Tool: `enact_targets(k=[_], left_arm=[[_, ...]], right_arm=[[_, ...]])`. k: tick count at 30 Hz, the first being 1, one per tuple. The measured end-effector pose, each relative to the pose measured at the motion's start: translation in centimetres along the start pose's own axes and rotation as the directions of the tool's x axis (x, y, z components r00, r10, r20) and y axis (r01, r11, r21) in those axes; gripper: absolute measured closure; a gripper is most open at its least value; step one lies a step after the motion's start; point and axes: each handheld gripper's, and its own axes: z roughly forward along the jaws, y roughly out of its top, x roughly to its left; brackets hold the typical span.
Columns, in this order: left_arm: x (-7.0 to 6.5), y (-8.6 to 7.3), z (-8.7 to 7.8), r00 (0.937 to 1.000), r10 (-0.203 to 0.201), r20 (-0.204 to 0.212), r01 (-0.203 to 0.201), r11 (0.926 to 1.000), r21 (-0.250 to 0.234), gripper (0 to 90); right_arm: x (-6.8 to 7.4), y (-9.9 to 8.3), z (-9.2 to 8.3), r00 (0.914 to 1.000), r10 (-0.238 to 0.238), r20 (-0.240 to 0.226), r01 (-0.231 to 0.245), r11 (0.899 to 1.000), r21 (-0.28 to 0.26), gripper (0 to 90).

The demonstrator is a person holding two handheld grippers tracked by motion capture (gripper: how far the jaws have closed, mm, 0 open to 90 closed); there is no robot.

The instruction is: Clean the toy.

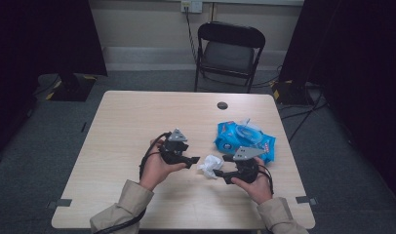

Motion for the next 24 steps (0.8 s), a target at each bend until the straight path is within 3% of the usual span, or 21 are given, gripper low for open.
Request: enact_targets(k=[4, 9, 14, 24], left_arm=[[1.4, -1.2, -1.5, 0.9984, -0.032, -0.046, 0.032, 0.9995, -0.001, 28.6], [2.9, -2.6, -2.1, 0.9921, -0.047, -0.116, 0.051, 0.9984, 0.026, 24.0], [4.3, -3.7, -1.2, 0.9855, -0.071, -0.154, 0.079, 0.996, 0.042, 18.1], [5.9, -4.4, 1.8, 0.9834, -0.09, -0.158, 0.104, 0.9907, 0.087, 16.4]], right_arm=[[0.5, 0.8, 0.8, 0.9987, -0.041, -0.029, 0.041, 0.999, 0.007, 39.3], [0.8, 0.8, 2.1, 0.9977, -0.049, -0.047, 0.052, 0.997, 0.052, 44.8], [0.9, 0.3, 3.3, 0.9977, -0.042, -0.053, 0.046, 0.995, 0.086, 45.5], [0.7, -0.8, 4.2, 0.9978, -0.023, -0.063, 0.031, 0.992, 0.124, 45.1]])
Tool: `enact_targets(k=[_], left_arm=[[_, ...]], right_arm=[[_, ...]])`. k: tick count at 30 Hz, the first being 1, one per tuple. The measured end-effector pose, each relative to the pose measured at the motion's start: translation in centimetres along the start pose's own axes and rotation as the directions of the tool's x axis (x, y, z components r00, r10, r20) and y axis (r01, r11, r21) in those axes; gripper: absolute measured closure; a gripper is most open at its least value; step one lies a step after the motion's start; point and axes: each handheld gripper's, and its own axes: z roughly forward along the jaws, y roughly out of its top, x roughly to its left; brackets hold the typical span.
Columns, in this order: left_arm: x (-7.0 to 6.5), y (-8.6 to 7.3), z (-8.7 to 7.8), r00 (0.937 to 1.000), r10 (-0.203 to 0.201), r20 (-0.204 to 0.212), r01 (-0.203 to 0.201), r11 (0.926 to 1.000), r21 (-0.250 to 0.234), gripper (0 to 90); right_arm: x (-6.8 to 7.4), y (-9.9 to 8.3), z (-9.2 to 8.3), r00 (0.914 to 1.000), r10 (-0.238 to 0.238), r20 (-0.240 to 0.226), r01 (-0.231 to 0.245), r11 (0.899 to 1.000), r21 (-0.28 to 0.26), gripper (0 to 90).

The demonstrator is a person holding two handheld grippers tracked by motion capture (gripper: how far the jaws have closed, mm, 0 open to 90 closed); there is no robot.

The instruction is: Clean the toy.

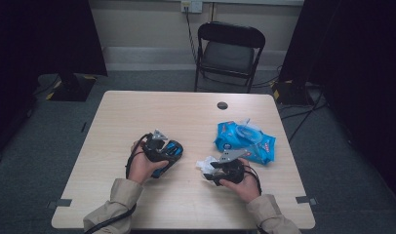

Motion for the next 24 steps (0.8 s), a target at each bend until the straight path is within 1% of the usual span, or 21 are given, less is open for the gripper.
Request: enact_targets(k=[1, 2, 3, 4, 5, 7, 8, 10, 12, 13, 14, 16, 20, 22, 23, 24], left_arm=[[0.0, 0.1, 0.2, 1.0, 0.001, 0.003, -0.001, 1.0, -0.007, 16.4], [0.1, 0.2, 0.4, 1.0, 0.008, 0.003, -0.008, 1.0, 0.0, 16.4], [0.0, 0.3, 0.6, 0.9999, -0.007, 0.014, 0.007, 1.0, 0.003, 16.4], [0.0, 0.4, 0.8, 1.0, -0.005, 0.006, 0.005, 0.9999, 0.013, 16.6], [0.0, 0.5, 1.0, 1.0, 0.007, -0.002, -0.007, 0.9996, 0.026, 16.5], [0.0, 0.6, 1.4, 1.0, 0.005, 0.004, -0.005, 0.9996, 0.028, 16.6], [-0.1, 0.6, 1.6, 1.0, 0.006, -0.002, -0.006, 0.9996, 0.028, 16.5], [-0.1, 0.6, 2.0, 0.9999, 0.009, -0.009, -0.008, 0.9991, 0.041, 16.8], [-0.2, 0.5, 2.2, 0.9999, 0.002, -0.011, -0.001, 0.9984, 0.057, 17.6], [-0.2, 0.5, 2.3, 0.9996, 0.02, -0.017, -0.019, 0.9981, 0.058, 18.4], [-0.2, 0.5, 2.4, 0.9993, 0.023, -0.03, -0.022, 0.9987, 0.046, 18.4], [-0.3, 0.6, 2.4, 0.9997, 0.019, -0.016, -0.018, 0.9986, 0.05, 19.2], [-0.4, 0.6, 2.5, 0.9985, 0.045, -0.03, -0.044, 0.9978, 0.049, 23.3], [-0.5, 0.6, 2.5, 0.9981, 0.049, -0.037, -0.048, 0.9978, 0.046, 24.4], [-0.5, 0.6, 2.5, 0.998, 0.053, -0.034, -0.052, 0.9975, 0.048, 24.7], [-0.6, 0.6, 2.5, 0.9981, 0.048, -0.04, -0.046, 0.9981, 0.039, 24.8]], right_arm=[[0.0, -0.1, 0.0, 1.0, 0.003, 0.0, -0.003, 1.0, -0.001, 45.1], [-0.1, -0.2, 0.1, 1.0, 0.004, -0.001, -0.004, 1.0, 0.0, 45.2], [-0.1, -0.3, 0.1, 1.0, 0.007, 0.0, -0.007, 1.0, 0.003, 45.2], [-0.1, -0.3, 0.1, 1.0, 0.007, 0.0, -0.007, 1.0, 0.001, 45.2], [-0.1, -0.4, 0.1, 1.0, 0.007, -0.003, -0.007, 1.0, -0.001, 45.2], [-0.1, -0.5, 0.1, 0.9999, 0.015, -0.002, -0.015, 1.0, -0.002, 45.2], [-0.2, -0.5, 0.1, 0.9999, 0.016, -0.002, -0.016, 1.0, -0.002, 45.2], [-0.1, -0.6, 0.2, 0.9999, 0.015, 0.0, -0.015, 1.0, -0.005, 45.2], [-0.1, -0.7, 0.2, 0.9998, 0.022, 0.002, -0.022, 1.0, -0.009, 45.3], [-0.1, -0.7, 0.2, 0.9997, 0.026, 0.005, -0.025, 1.0, -0.01, 45.3], [-0.1, -0.7, 0.2, 0.9997, 0.025, 0.006, -0.025, 1.0, -0.009, 45.2], [0.0, -0.8, 0.2, 0.9998, 0.019, 0.01, -0.019, 1.0, -0.01, 45.2], [0.1, -0.8, 0.3, 0.9996, 0.023, 0.017, -0.023, 1.0, -0.011, 45.2], [0.1, -0.8, 0.3, 0.9997, 0.015, 0.021, -0.014, 1.0, -0.005, 45.3], [0.1, -0.8, 0.4, 0.9997, 0.013, 0.022, -0.013, 1.0, -0.004, 45.3], [0.1, -0.8, 0.4, 0.9996, 0.016, 0.022, -0.016, 1.0, -0.004, 45.2]])
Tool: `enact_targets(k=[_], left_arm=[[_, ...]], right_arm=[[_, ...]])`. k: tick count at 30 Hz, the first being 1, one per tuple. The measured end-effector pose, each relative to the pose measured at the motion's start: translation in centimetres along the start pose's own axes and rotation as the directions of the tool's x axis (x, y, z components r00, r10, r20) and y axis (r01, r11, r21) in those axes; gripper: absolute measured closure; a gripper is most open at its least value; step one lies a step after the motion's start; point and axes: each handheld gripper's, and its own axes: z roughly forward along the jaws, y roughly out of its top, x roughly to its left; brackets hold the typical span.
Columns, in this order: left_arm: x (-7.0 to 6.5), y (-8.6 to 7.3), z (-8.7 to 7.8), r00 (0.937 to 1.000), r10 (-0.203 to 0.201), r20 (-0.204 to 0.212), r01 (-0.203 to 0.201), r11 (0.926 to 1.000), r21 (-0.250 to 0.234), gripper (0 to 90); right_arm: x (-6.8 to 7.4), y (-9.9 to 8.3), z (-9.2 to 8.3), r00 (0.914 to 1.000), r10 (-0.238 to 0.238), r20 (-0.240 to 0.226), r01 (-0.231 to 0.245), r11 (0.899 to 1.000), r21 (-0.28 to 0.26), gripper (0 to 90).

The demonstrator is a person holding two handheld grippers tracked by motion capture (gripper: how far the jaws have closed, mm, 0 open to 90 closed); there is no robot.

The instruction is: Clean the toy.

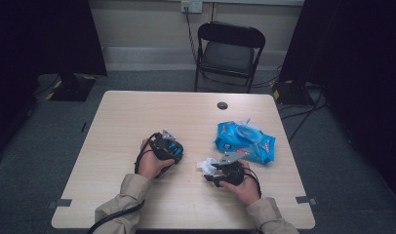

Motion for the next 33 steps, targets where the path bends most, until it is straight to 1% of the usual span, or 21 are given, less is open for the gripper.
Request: enact_targets(k=[1, 3, 4, 8, 9, 10, 11, 12, 15, 17, 21, 22, 24, 25, 26, 27, 28, 29, 31, 32, 33], left_arm=[[0.0, 0.0, 0.0, 0.9999, 0.008, -0.006, -0.008, 1.0, 0.0, 25.0], [-0.1, 0.0, -0.1, 1.0, 0.005, -0.002, -0.005, 0.9999, 0.011, 25.3], [-0.1, -0.1, 0.0, 0.9999, -0.003, -0.012, 0.003, 1.0, -0.005, 25.4], [-0.1, -0.1, -0.4, 1.0, -0.006, -0.001, 0.006, 0.9998, 0.016, 25.5], [0.0, -0.2, -0.6, 1.0, -0.008, 0.002, 0.008, 0.9999, 0.015, 25.5], [0.0, -0.3, -0.7, 0.9999, -0.015, 0.0, 0.015, 0.9999, -0.001, 25.5], [0.1, -0.2, -1.0, 1.0, -0.007, 0.006, 0.007, 1.0, 0.004, 25.5], [0.1, -0.2, -1.2, 1.0, -0.005, 0.004, 0.005, 1.0, -0.006, 25.5], [-0.1, -0.3, -1.8, 0.9988, -0.037, 0.033, 0.038, 0.9989, -0.028, 25.6], [-0.2, -0.4, -2.2, 0.9988, -0.028, 0.04, 0.029, 0.9992, -0.028, 25.5], [-0.5, -0.4, -3.1, 0.9985, -0.017, 0.051, 0.02, 0.9983, -0.056, 25.6], [-0.7, -0.4, -3.4, 0.9987, -0.009, 0.049, 0.012, 0.9978, -0.065, 25.6], [-0.8, -0.4, -4.0, 0.9978, 0.002, 0.066, 0.003, 0.9975, -0.07, 25.5], [-0.9, -0.4, -4.3, 0.9974, 0.0, 0.072, 0.006, 0.9972, -0.075, 25.6], [-1.0, -0.4, -4.5, 0.9973, 0.002, 0.074, 0.005, 0.9963, -0.086, 25.6], [-1.0, -0.4, -4.8, 0.997, 0.012, 0.077, -0.005, 0.9964, -0.085, 25.6], [-1.1, -0.4, -5.0, 0.9968, 0.012, 0.079, -0.005, 0.9958, -0.091, 25.6], [-1.2, -0.5, -5.2, 0.9965, 0.005, 0.084, 0.003, 0.9948, -0.102, 25.6], [-1.2, -0.6, -5.6, 0.9962, 0.018, 0.086, -0.009, 0.9947, -0.103, 25.6], [-1.2, -0.7, -5.7, 0.9963, 0.032, 0.08, -0.023, 0.9936, -0.11, 25.6], [-1.3, -0.7, -5.8, 0.9955, 0.014, 0.094, -0.003, 0.9933, -0.115, 25.5]], right_arm=[[0.0, 0.0, 0.0, 1.0, 0.002, 0.0, -0.002, 1.0, 0.001, 45.3], [0.0, 0.0, 0.0, 1.0, 0.004, 0.0, -0.004, 1.0, -0.001, 45.4], [0.0, 0.0, 0.0, 1.0, 0.004, 0.0, -0.004, 1.0, -0.002, 45.6], [0.0, -0.1, 0.1, 1.0, 0.003, 0.003, -0.003, 1.0, -0.007, 46.1], [0.0, -0.1, 0.1, 1.0, 0.004, 0.004, -0.004, 1.0, -0.006, 46.7], [-0.1, -0.1, 0.1, 1.0, 0.008, 0.005, -0.008, 1.0, -0.007, 47.6], [-0.1, -0.1, 0.0, 0.9999, 0.011, 0.007, -0.011, 1.0, -0.009, 48.6], [-0.2, -0.1, 0.0, 0.9999, 0.016, 0.007, -0.016, 1.0, -0.01, 49.5], [-0.3, -0.2, 0.0, 0.9995, 0.028, 0.013, -0.028, 0.999, -0.018, 53.4], [-0.3, -0.2, 0.0, 0.9993, 0.031, 0.018, -0.031, 0.999, -0.018, 55.5], [-0.2, -0.2, 0.0, 0.9988, 0.016, 0.046, -0.016, 1.0, -0.01, 60.4], [-0.1, -0.1, 0.0, 0.9984, 0.017, 0.054, -0.017, 1.0, -0.009, 62.4], [-0.2, -0.1, 0.0, 0.9975, 0.027, 0.066, -0.027, 1.0, -0.009, 67.4], [-0.3, -0.2, 0.0, 0.9968, 0.041, 0.069, -0.04, 0.999, -0.015, 69.8], [-0.4, -0.2, 0.0, 0.9963, 0.053, 0.068, -0.052, 0.998, -0.019, 72.4], [-0.6, -0.2, -0.1, 0.9956, 0.062, 0.071, -0.061, 0.998, -0.022, 75.1], [-0.6, -0.3, -0.1, 0.9949, 0.07, 0.072, -0.068, 0.997, -0.025, 77.0], [-0.7, -0.3, -0.1, 0.9947, 0.071, 0.074, -0.069, 0.997, -0.025, 78.7], [-0.7, -0.2, -0.1, 0.9945, 0.065, 0.081, -0.063, 0.998, -0.025, 81.4], [-0.7, -0.2, -0.1, 0.9944, 0.064, 0.084, -0.062, 0.998, -0.025, 82.1], [-0.6, -0.1, -0.1, 0.9945, 0.061, 0.085, -0.059, 0.998, -0.025, 82.5]])
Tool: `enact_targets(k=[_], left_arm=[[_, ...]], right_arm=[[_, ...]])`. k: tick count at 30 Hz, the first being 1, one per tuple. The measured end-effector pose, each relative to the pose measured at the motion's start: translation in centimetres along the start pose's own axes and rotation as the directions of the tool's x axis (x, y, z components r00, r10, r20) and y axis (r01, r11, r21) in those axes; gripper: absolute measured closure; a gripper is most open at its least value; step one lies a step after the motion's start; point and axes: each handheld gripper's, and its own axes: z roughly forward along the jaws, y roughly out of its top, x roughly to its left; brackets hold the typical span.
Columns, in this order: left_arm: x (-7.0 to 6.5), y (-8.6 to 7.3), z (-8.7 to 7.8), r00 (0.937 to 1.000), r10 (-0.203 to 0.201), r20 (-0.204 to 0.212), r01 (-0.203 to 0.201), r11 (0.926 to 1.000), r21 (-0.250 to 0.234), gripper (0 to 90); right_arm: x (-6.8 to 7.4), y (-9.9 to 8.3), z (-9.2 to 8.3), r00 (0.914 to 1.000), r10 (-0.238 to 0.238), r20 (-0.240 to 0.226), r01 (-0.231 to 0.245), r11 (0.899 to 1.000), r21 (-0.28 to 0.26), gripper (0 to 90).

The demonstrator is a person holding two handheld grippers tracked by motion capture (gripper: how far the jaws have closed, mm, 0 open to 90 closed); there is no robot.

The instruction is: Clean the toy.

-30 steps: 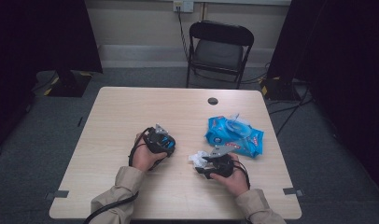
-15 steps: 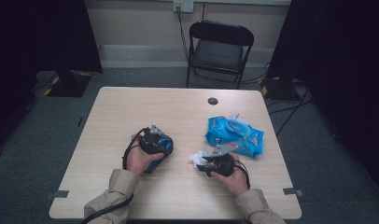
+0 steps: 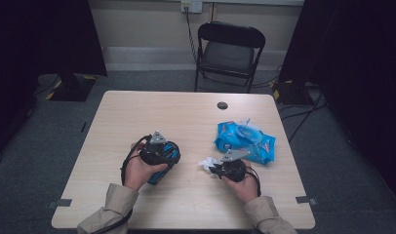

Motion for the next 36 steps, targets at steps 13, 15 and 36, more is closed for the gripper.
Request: enact_targets(k=[13, 15, 36], left_arm=[[-0.3, 0.0, -1.6, 0.9997, 0.006, 0.025, -0.006, 0.9996, -0.027, 25.6], [-0.6, 0.0, -1.7, 0.9997, 0.005, 0.026, -0.004, 0.9995, -0.03, 25.5], [-1.4, 0.3, -2.2, 0.9986, 0.025, 0.046, -0.024, 0.9989, -0.04, 25.5]], right_arm=[[0.4, 1.6, -0.8, 0.991, 0.058, -0.121, -0.06, 0.998, -0.013, 78.8], [0.9, 1.5, -0.5, 0.9949, 0.017, -0.099, -0.016, 1.0, 0.003, 69.5], [0.5, 2.0, 1.2, 0.9999, 0.016, 0.006, -0.017, 0.994, 0.106, 59.9]])
